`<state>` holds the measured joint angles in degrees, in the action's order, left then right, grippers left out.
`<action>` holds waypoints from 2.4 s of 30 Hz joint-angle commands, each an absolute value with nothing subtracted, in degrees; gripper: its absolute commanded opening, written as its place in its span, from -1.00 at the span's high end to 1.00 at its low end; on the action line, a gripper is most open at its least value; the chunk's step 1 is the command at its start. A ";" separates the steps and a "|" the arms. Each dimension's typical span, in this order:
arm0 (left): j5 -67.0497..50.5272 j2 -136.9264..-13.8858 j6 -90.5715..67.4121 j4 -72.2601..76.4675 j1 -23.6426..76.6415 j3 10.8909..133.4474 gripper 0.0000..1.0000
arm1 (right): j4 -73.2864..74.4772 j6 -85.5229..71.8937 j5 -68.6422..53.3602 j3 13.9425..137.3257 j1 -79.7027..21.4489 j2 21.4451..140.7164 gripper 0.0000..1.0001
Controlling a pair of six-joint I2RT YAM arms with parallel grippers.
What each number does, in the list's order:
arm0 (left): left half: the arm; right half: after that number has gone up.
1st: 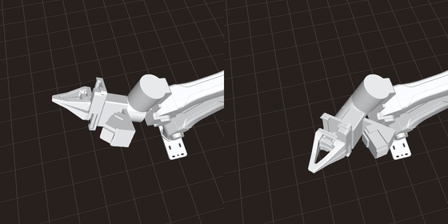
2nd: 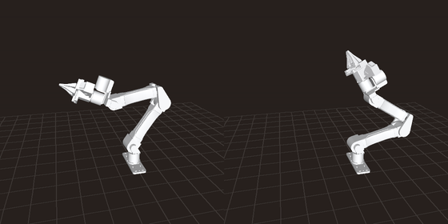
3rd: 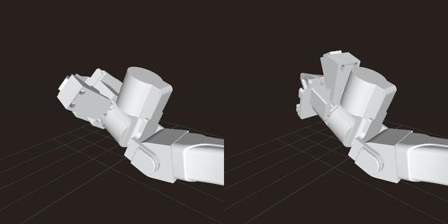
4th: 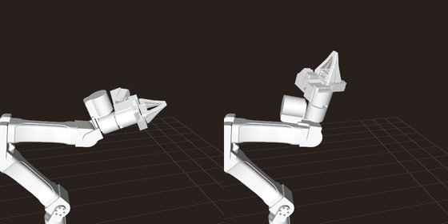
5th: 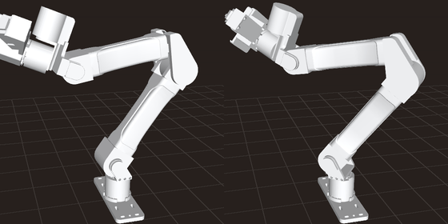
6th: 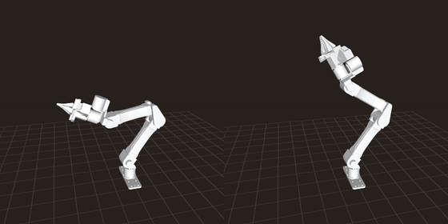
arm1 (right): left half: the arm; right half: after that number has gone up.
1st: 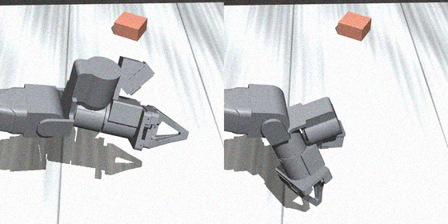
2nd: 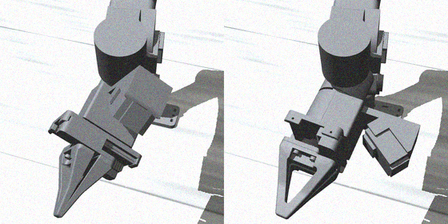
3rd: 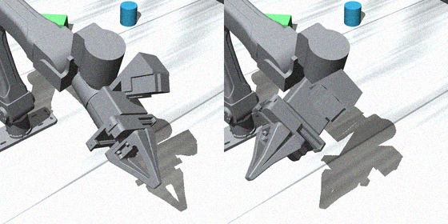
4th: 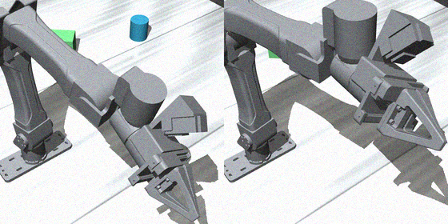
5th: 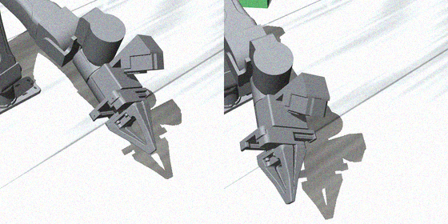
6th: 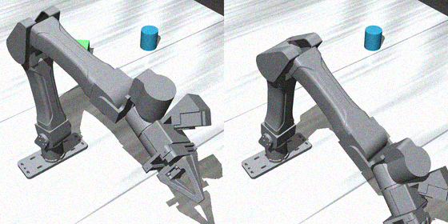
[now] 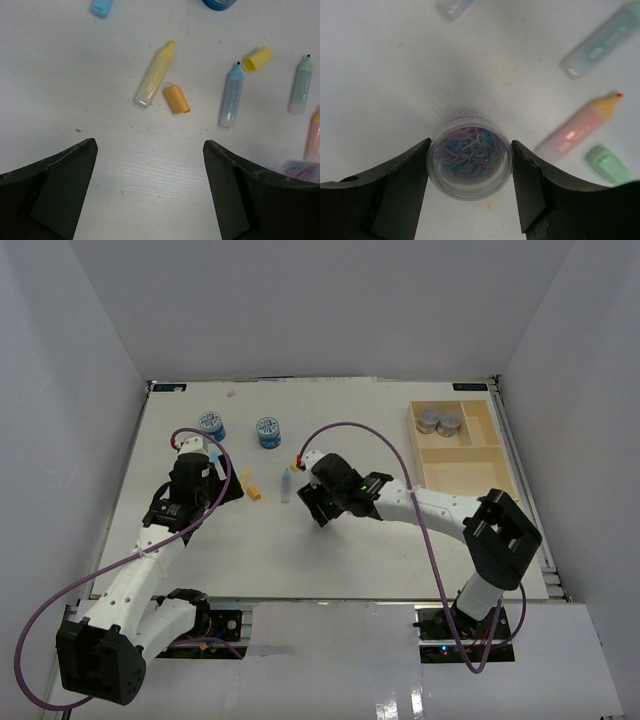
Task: Sort the stationery into containers
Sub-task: Pick up the stationery from the center of the board, then place the stationery in the storage box, then pick up the stationery from the center of the board.
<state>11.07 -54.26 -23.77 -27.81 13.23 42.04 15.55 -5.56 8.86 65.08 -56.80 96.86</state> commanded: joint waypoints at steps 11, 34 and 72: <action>9.40 -53.79 -23.38 -27.07 12.83 42.19 -0.96 | 21.97 -0.70 14.24 81.55 -20.94 90.60 -0.02; 7.47 -54.23 -23.12 -26.54 12.31 42.19 -0.96 | 22.76 -2.55 13.53 94.75 -4.40 113.56 -0.14; 18.72 -109.39 -25.93 -28.12 1.06 91.04 -0.96 | 2.02 -15.20 -16.44 41.31 -4.92 42.19 -0.80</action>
<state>15.94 -104.29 -26.33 -26.22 2.04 86.85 7.25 -13.23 -12.56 42.65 -4.23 43.75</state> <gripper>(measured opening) 0.979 0.900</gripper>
